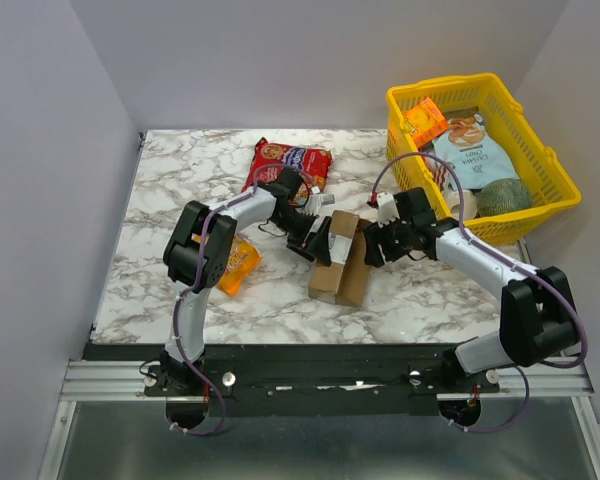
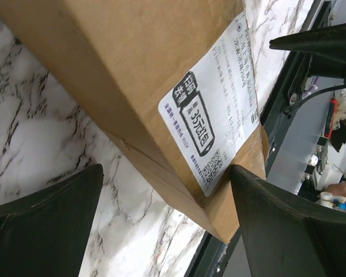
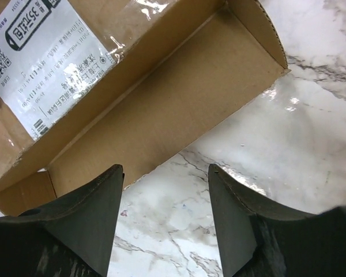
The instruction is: Unpack the express box
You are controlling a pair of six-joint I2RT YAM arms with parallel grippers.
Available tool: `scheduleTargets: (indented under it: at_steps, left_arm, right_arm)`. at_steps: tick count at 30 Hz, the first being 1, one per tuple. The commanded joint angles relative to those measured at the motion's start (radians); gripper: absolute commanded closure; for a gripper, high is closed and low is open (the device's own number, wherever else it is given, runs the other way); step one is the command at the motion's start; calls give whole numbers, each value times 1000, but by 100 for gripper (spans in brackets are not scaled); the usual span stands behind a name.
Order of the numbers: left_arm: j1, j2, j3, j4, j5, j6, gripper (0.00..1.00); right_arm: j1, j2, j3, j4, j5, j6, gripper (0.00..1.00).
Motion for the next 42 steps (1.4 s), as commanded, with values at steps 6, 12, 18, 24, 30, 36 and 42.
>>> scheduleTargets:
  at_steps: [6, 12, 18, 24, 30, 36, 42]
  left_arm:
    - [34, 4, -69, -21, -103, 60, 2]
    - [42, 31, -69, -19, -95, 60, 2]
    - [42, 52, -35, -30, -95, 63, 2]
    - [104, -77, 40, -94, -135, 126, 2]
    - [164, -386, 69, -79, -162, 310, 2]
    - [109, -404, 69, -105, -97, 410, 2]
    - [63, -382, 26, -39, -84, 390, 2]
  right_arm:
    - [-62, 130, -7, -31, -360, 26, 35]
    - [-82, 201, -6, 32, -486, 52, 58]
    - [-86, 183, 69, 18, -463, 33, 100]
    - [-83, 132, 291, -152, -437, 82, 100]
    - [-80, 160, 589, -315, -307, 99, 99]
    - [-80, 201, 649, -349, -328, 86, 99]
    - [-79, 219, 658, -355, -391, 152, 99]
